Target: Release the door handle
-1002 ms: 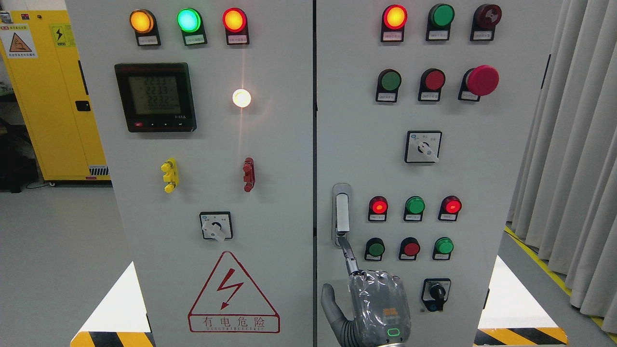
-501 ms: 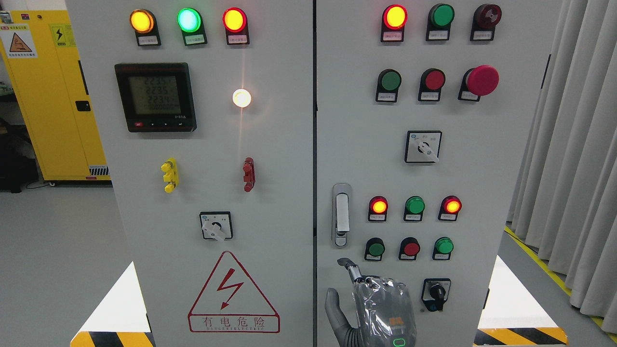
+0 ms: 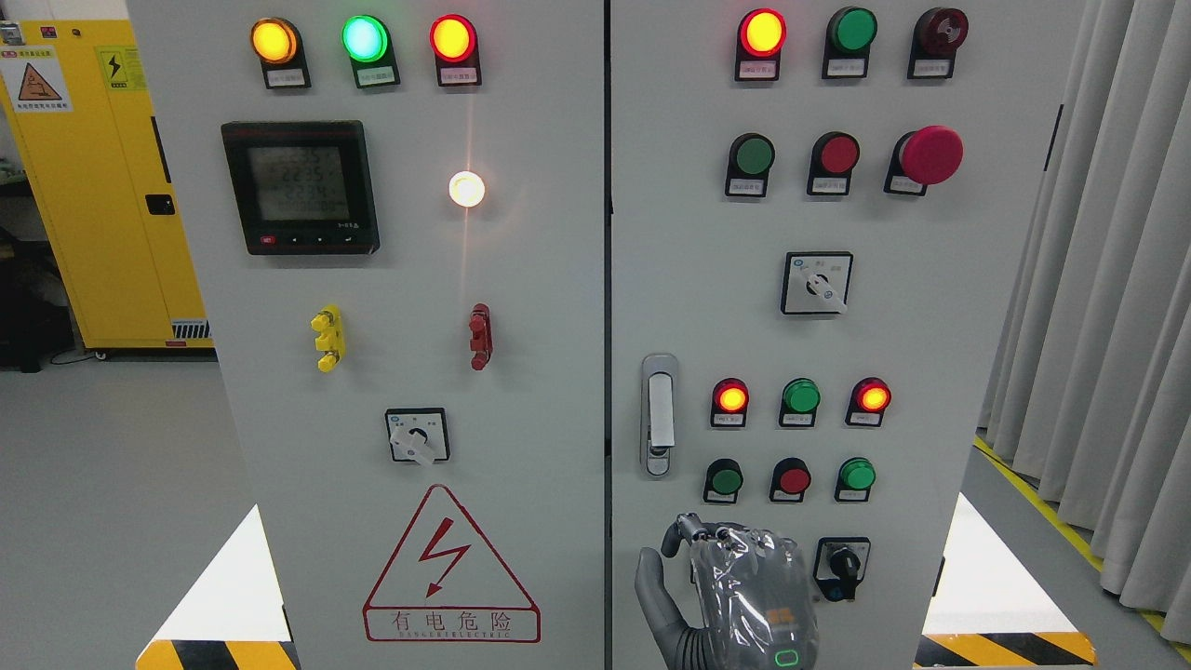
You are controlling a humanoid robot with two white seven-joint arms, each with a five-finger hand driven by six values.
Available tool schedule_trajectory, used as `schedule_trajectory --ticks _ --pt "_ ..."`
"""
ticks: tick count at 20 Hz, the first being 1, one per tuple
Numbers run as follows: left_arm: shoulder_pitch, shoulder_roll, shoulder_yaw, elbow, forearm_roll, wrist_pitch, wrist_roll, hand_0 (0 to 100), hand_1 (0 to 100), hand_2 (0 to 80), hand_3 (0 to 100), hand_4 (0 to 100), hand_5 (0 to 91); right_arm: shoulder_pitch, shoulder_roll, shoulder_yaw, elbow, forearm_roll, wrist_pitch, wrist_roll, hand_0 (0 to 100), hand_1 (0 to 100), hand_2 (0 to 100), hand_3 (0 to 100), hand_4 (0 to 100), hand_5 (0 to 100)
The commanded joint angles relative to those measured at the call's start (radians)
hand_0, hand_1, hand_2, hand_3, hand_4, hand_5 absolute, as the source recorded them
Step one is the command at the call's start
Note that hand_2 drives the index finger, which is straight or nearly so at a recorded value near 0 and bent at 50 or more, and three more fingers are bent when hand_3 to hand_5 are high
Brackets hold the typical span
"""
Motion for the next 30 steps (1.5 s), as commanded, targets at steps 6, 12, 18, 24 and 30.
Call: schedule_trajectory --ticks 6,12,18,24,30 --pt "0.0 0.0 0.0 0.0 0.0 0.001 0.0 12 56 0.0 0 0 0.0 -0.081 0.002 -0.009 -0.023 0.01 0.011 0.053 23 26 100 100 100 100" --pt "0.0 0.0 0.0 0.0 0.0 0.001 0.0 12 56 0.0 0 0 0.0 -0.126 0.001 -0.011 0.025 0.013 0.06 0.058 28 32 100 100 100 100" --pt "0.0 0.0 0.0 0.0 0.0 0.001 0.0 12 56 0.0 0 0 0.0 -0.167 0.001 -0.006 0.056 0.016 0.068 0.058 27 14 100 100 100 100" --pt "0.0 0.0 0.0 0.0 0.0 0.001 0.0 12 56 0.0 0 0 0.0 -0.212 0.002 -0.005 0.079 0.016 0.082 0.079 30 28 100 100 100 100" --pt "0.0 0.0 0.0 0.0 0.0 0.001 0.0 12 56 0.0 0 0 0.0 -0.241 0.005 -0.003 0.097 0.015 0.114 0.078 31 31 100 100 100 100"
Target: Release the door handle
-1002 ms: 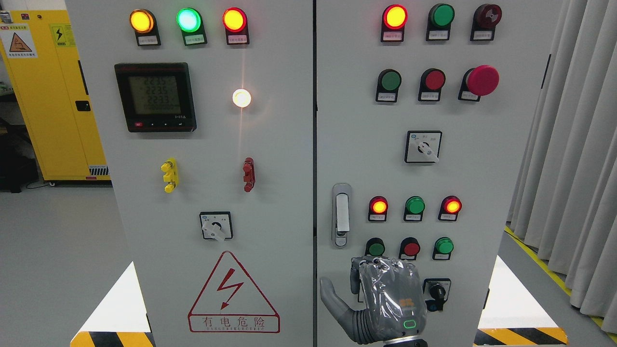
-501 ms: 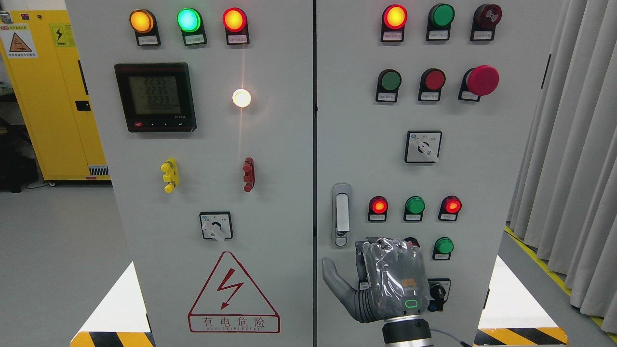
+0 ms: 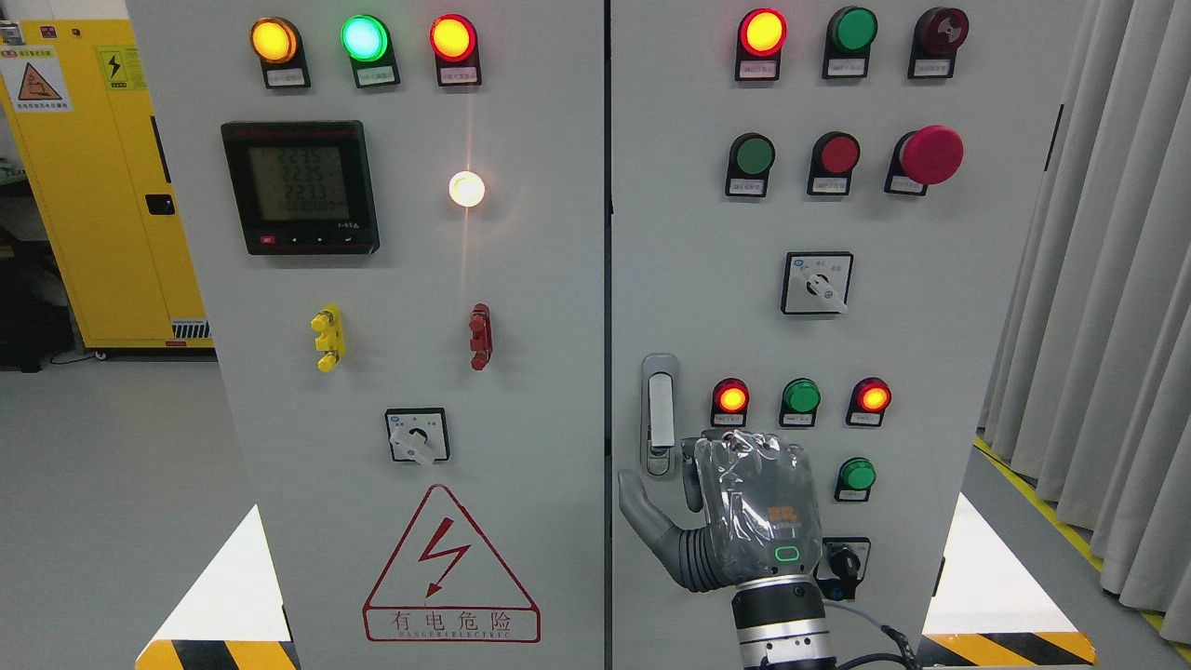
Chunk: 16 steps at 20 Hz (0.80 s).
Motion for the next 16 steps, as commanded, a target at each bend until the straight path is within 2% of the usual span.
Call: schedule_trajectory --ticks 1,7,16 --pt "0.0 0.0 0.0 0.0 0.0 0.001 0.0 12 56 0.0 0 0 0.0 -0.033 0.003 0.003 0.04 -0.001 0.021 0.0 31 31 100 100 100 100" --pt "0.0 0.0 0.0 0.0 0.0 0.001 0.0 12 56 0.0 0 0 0.0 -0.067 0.003 0.015 0.064 0.0 0.029 0.0 34 32 100 100 100 100" --pt "0.0 0.0 0.0 0.0 0.0 0.001 0.0 12 56 0.0 0 0 0.0 -0.067 0.004 0.014 0.064 0.0 0.03 0.0 39 35 100 100 100 100"
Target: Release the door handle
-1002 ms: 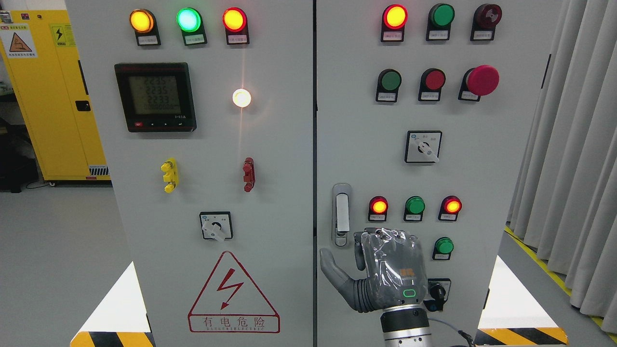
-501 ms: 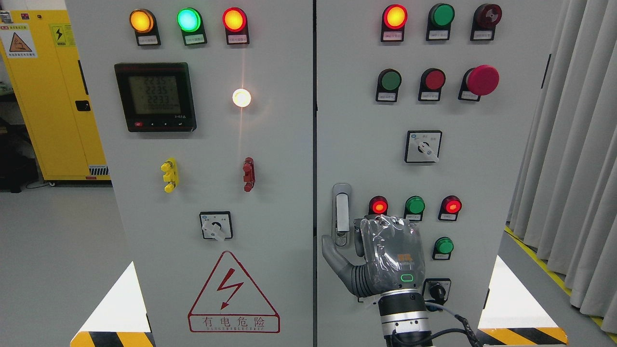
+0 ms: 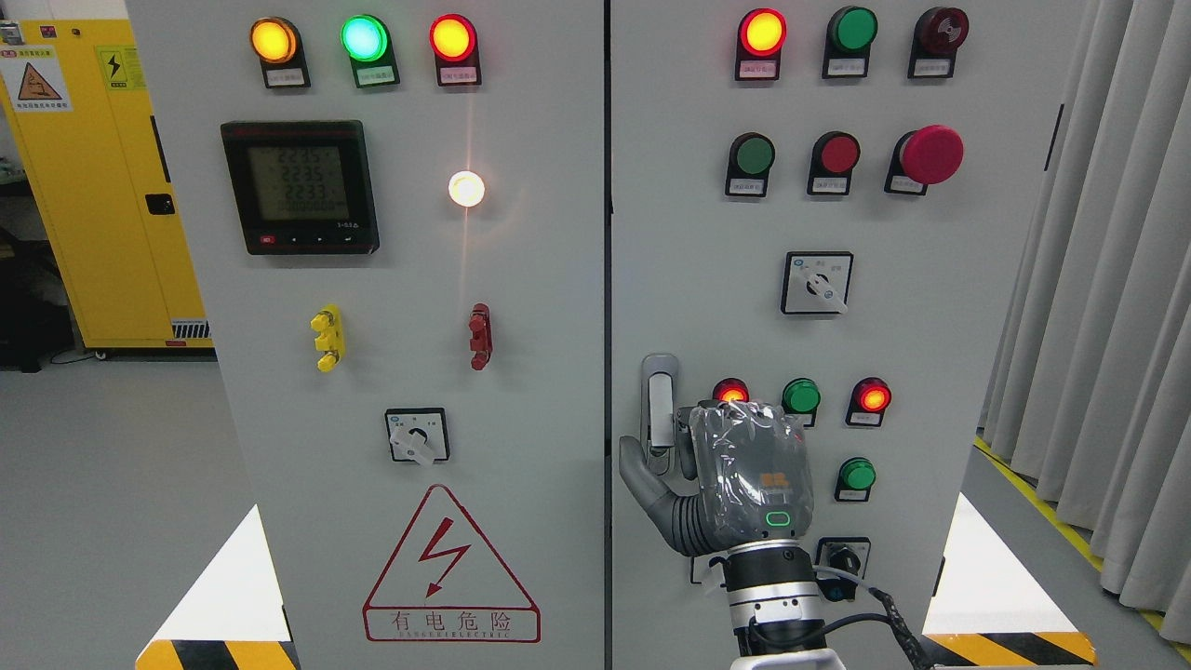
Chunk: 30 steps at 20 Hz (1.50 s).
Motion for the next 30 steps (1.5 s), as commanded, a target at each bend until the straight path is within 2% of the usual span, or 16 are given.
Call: schedule_trajectory --ticks 1,5,30 --pt "0.0 0.0 0.0 0.0 0.0 0.001 0.0 12 56 0.0 0 0 0.0 -0.006 0.002 0.004 0.017 0.0 0.001 0.0 42 35 100 100 100 100" --pt "0.0 0.0 0.0 0.0 0.0 0.001 0.0 12 56 0.0 0 0 0.0 -0.006 0.002 0.001 0.014 0.0 0.009 -0.002 47 37 100 100 100 100" --pt "0.0 0.0 0.0 0.0 0.0 0.001 0.0 12 56 0.0 0 0 0.0 0.005 0.002 -0.002 0.005 -0.001 0.047 -0.006 54 41 100 100 100 100"
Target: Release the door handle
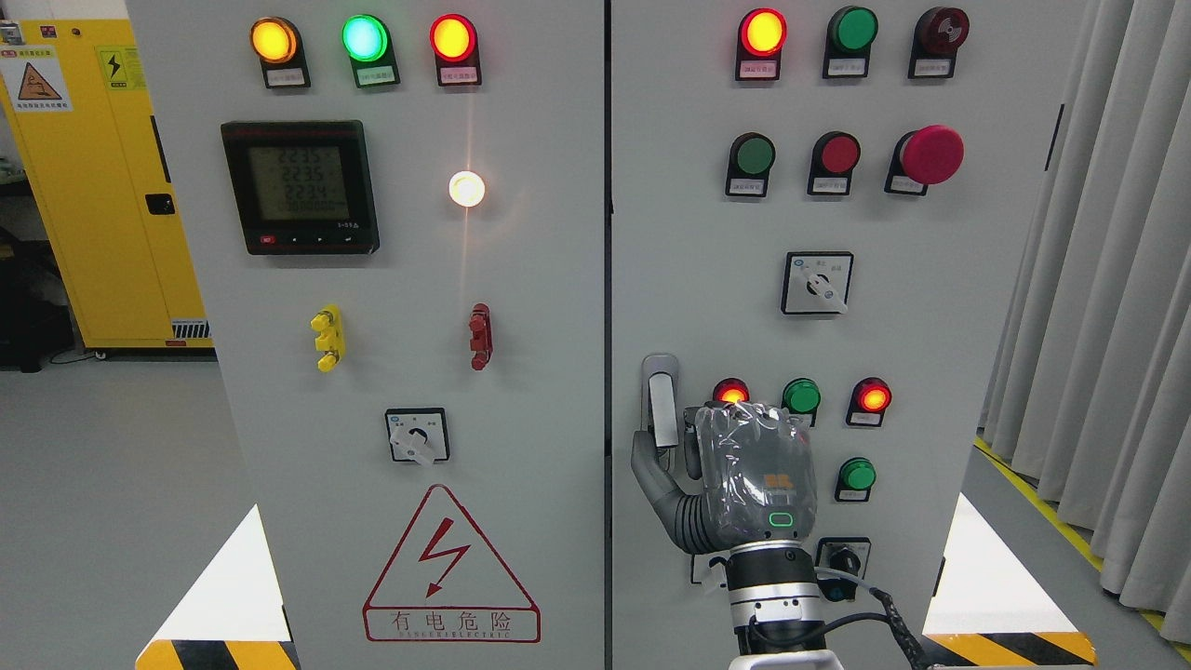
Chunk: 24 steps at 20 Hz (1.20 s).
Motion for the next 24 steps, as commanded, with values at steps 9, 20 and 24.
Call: schedule_trajectory --ticks 9,20,24 --pt "0.0 0.0 0.0 0.0 0.0 0.001 0.0 12 56 0.0 0 0 0.0 0.016 0.0 -0.003 -0.014 0.0 0.011 -0.003 53 44 100 100 100 100" --pt "0.0 0.0 0.0 0.0 0.0 0.001 0.0 12 56 0.0 0 0 0.0 0.014 0.0 -0.011 -0.02 0.0 0.013 -0.003 54 43 100 100 100 100" --pt "0.0 0.0 -0.002 0.0 0.0 0.001 0.0 12 56 0.0 0 0 0.0 0.014 0.0 -0.011 -0.02 0.0 0.013 -0.003 54 43 100 100 100 100"
